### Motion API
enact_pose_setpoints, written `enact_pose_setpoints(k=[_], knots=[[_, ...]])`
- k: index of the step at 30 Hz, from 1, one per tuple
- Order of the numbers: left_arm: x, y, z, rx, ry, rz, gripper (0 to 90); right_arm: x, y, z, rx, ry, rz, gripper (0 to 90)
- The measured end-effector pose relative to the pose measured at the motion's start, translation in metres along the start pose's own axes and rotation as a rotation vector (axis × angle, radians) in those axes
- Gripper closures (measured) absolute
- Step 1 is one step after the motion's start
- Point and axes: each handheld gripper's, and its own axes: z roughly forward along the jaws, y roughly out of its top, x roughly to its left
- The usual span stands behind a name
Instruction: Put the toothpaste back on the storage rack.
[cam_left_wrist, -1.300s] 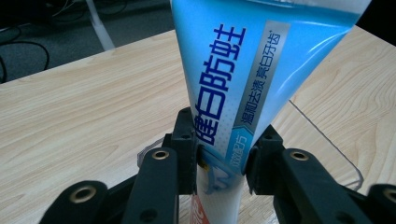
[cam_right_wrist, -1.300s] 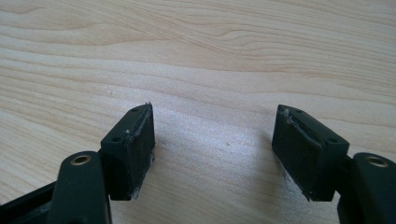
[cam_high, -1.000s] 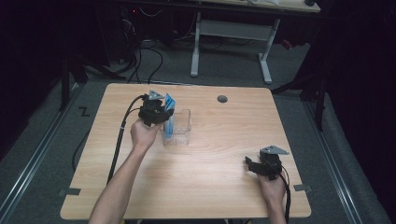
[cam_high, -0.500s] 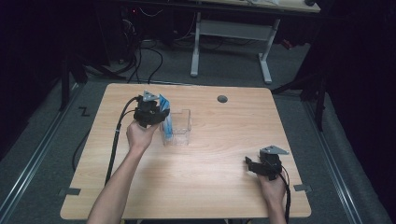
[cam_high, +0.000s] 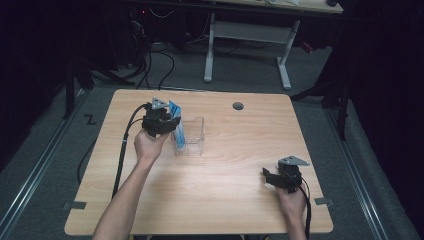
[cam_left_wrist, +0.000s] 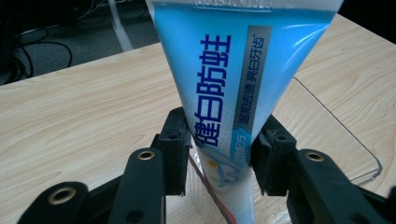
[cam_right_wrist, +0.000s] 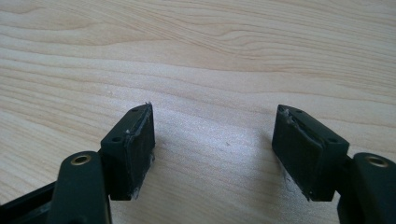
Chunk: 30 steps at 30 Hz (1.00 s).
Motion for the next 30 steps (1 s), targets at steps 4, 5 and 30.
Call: enact_pose_setpoints(k=[4,5,30], knots=[[0.001,0.0,0.0,0.001,0.001,-0.007,58.5,0.0,0.0,0.0,0.0,0.0,0.0,29.9],[0.001,0.0,0.0,0.002,0.001,-0.007,57.6,0.0,0.0,0.0,0.0,0.0,0.0,29.9],[0.0,0.004,-0.014,-0.054,-0.014,-0.01,43.2,0.0,0.0,0.0,0.001,-0.002,0.003,30.0]])
